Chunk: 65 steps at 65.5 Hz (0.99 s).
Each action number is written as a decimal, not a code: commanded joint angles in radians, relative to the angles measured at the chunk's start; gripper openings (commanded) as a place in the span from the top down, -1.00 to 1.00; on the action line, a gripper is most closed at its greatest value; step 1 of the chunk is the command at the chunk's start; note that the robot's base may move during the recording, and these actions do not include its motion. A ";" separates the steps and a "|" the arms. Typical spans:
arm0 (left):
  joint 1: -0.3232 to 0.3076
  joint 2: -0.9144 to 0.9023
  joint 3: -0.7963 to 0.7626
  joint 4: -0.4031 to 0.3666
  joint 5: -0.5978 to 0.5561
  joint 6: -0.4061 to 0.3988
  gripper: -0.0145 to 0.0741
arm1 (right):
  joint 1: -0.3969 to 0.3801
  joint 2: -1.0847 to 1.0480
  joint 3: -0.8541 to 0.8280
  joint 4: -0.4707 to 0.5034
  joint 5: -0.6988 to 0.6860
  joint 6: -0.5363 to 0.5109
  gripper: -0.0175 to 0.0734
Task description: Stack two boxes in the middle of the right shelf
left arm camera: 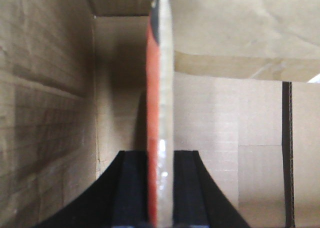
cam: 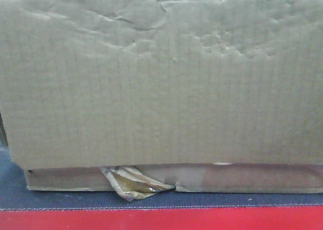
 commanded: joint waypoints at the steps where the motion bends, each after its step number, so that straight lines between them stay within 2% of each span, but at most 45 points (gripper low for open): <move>1: -0.003 -0.003 -0.003 -0.005 -0.019 -0.009 0.45 | -0.002 -0.004 0.000 -0.008 -0.024 -0.001 0.97; 4: -0.003 -0.003 -0.005 -0.005 -0.022 -0.009 0.26 | -0.002 -0.004 0.000 -0.008 -0.024 -0.001 0.97; 7: -0.003 -0.003 -0.013 -0.005 -0.022 -0.009 0.14 | -0.002 -0.004 0.000 -0.008 -0.024 -0.001 0.97; 15: -0.003 -0.011 -0.053 -0.005 -0.020 -0.007 -0.03 | -0.002 -0.004 0.000 -0.008 -0.024 -0.001 0.97; 21: -0.003 -0.022 -0.102 -0.005 -0.005 0.001 -0.02 | -0.002 -0.004 0.000 -0.008 -0.024 -0.001 0.97; 30: -0.003 -0.047 -0.188 -0.001 0.058 0.057 -0.02 | -0.002 -0.004 0.000 -0.008 -0.024 -0.001 0.97; 45: -0.001 -0.101 -0.210 0.134 0.058 0.080 -0.02 | -0.002 -0.004 0.000 -0.008 -0.024 -0.001 0.97; 56: 0.038 -0.136 -0.154 0.131 0.058 0.099 -0.02 | -0.002 -0.004 0.000 -0.008 -0.024 -0.001 0.97; 65: 0.091 -0.164 -0.055 0.073 0.058 0.099 -0.02 | -0.002 -0.004 0.000 -0.008 -0.024 -0.001 0.97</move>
